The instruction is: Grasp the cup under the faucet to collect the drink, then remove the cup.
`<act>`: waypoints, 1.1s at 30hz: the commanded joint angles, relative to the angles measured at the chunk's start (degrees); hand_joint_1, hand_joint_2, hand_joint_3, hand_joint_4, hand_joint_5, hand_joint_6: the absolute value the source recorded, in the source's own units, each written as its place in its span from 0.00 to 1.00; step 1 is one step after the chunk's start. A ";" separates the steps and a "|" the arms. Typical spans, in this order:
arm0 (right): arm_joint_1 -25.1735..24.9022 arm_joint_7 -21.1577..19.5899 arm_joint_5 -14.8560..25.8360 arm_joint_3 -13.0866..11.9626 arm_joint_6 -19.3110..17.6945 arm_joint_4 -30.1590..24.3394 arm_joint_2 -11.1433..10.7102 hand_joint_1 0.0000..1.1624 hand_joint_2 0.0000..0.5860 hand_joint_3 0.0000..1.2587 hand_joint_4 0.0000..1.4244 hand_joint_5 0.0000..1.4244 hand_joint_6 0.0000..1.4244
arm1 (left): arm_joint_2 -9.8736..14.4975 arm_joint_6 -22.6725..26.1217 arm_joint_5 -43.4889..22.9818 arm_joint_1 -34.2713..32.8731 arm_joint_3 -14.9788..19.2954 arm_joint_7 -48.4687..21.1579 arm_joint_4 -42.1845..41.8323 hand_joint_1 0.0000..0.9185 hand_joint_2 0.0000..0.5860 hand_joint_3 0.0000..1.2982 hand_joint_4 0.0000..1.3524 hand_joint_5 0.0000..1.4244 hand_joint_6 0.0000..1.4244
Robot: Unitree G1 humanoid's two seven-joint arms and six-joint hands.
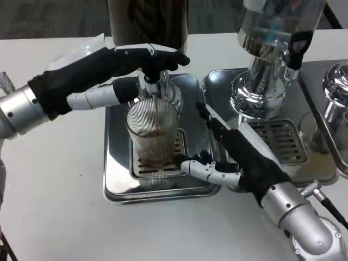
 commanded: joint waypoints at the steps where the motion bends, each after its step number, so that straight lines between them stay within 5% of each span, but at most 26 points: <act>1: -2.47 -0.63 0.74 -0.31 -1.47 2.69 0.16 0.59 0.36 0.00 0.00 0.00 0.01 | 0.59 0.05 1.71 1.46 -1.29 -0.76 0.29 0.00 0.09 0.21 0.12 0.13 0.13; 33: -12.03 -1.71 1.97 -0.09 -5.65 15.67 2.91 0.57 0.39 0.00 0.00 0.00 0.03 | 1.43 0.23 1.75 2.45 -1.35 -0.02 -0.35 0.00 0.09 0.21 0.12 0.13 0.13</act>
